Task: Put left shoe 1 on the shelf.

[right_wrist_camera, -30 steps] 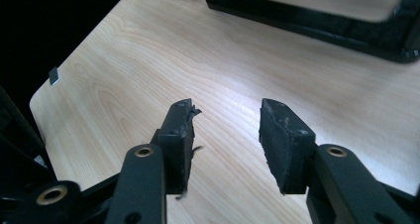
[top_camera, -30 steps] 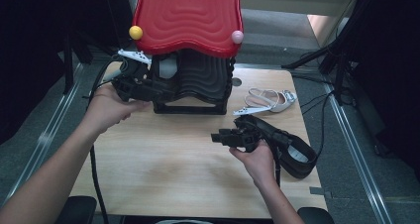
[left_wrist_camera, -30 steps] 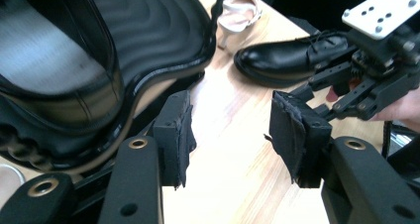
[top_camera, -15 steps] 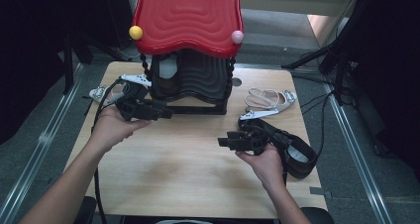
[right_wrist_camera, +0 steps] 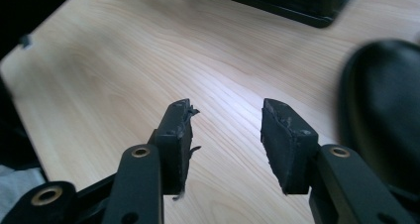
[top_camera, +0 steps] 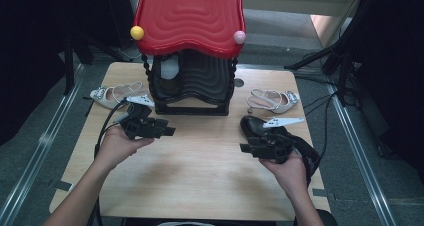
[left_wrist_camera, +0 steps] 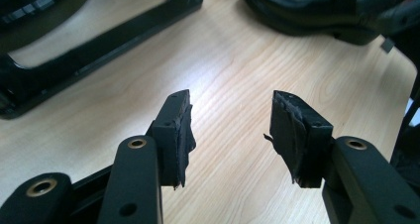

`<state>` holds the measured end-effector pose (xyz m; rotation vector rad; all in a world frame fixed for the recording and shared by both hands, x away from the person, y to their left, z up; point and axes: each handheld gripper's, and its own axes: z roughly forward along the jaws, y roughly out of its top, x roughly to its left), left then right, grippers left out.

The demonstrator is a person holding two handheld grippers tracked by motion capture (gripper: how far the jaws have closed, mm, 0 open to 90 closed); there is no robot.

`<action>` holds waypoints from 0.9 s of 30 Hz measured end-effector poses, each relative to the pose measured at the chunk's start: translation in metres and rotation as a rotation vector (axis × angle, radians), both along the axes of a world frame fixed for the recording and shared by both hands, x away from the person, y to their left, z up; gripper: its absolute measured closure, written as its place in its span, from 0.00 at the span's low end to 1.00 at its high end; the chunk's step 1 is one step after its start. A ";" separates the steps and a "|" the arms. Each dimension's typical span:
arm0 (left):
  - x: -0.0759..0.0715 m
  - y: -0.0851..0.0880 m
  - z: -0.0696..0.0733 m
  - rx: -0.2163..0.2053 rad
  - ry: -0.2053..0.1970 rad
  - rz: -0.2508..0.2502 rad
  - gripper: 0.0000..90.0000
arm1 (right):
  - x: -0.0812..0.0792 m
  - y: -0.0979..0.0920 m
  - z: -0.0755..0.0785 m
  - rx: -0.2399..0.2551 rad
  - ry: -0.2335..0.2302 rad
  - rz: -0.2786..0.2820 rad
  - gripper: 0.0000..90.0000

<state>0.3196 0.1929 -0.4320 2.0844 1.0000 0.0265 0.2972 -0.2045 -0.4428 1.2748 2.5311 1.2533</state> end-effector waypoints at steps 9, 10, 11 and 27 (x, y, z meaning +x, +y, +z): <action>-0.010 0.001 -0.014 0.010 -0.004 -0.011 0.57 | -0.010 -0.041 0.001 -0.024 0.024 -0.058 0.66; -0.010 0.001 -0.015 0.006 -0.002 -0.011 0.57 | -0.011 -0.047 0.001 -0.028 0.028 -0.075 0.66; -0.011 0.002 -0.015 0.005 -0.003 -0.009 0.57 | -0.012 -0.052 0.001 -0.031 0.039 -0.083 0.66; -0.009 0.002 -0.023 0.014 0.007 -0.010 0.55 | -0.022 -0.109 0.014 -0.052 0.037 -0.220 0.66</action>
